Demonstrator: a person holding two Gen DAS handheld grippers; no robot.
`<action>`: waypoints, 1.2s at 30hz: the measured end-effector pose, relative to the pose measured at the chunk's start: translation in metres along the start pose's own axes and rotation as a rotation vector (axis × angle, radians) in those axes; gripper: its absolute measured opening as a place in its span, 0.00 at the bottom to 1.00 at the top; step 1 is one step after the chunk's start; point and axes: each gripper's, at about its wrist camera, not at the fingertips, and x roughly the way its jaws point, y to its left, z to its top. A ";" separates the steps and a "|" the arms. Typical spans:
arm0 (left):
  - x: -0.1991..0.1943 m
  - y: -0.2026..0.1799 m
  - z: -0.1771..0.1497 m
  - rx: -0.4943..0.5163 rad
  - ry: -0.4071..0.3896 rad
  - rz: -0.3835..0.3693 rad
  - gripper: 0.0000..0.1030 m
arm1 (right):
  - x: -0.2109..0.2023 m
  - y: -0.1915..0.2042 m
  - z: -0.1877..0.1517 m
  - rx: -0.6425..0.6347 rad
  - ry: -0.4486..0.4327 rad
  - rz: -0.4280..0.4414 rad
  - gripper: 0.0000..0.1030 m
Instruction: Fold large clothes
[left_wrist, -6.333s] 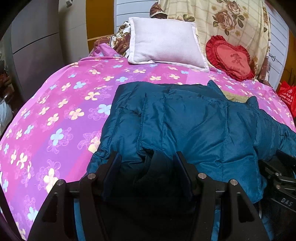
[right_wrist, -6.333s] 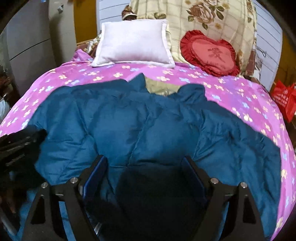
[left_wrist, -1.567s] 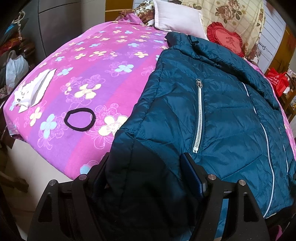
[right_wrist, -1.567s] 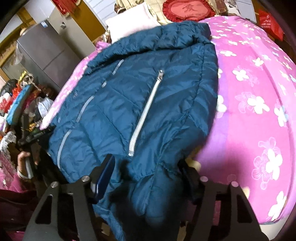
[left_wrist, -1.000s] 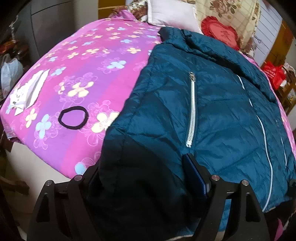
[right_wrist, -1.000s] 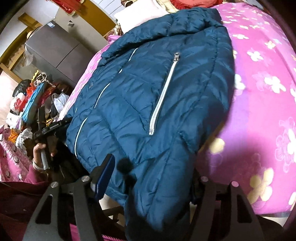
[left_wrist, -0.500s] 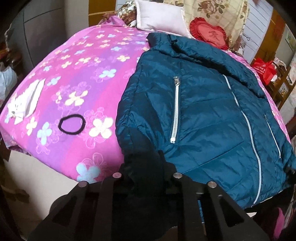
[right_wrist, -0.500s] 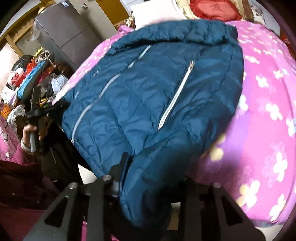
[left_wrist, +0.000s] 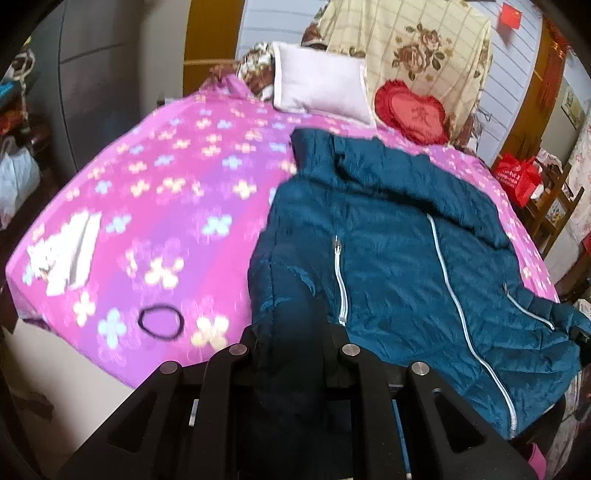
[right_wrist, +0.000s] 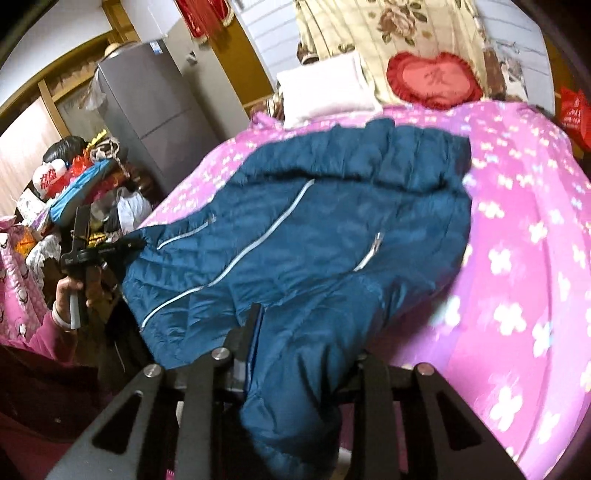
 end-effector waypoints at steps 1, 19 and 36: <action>-0.001 -0.001 0.004 -0.001 -0.010 0.002 0.00 | -0.001 0.000 0.004 -0.004 -0.010 -0.008 0.27; 0.003 -0.022 0.086 -0.016 -0.152 0.048 0.00 | -0.003 -0.017 0.091 -0.002 -0.133 -0.112 0.27; 0.068 -0.052 0.184 -0.001 -0.203 0.126 0.00 | 0.045 -0.082 0.189 0.077 -0.157 -0.226 0.27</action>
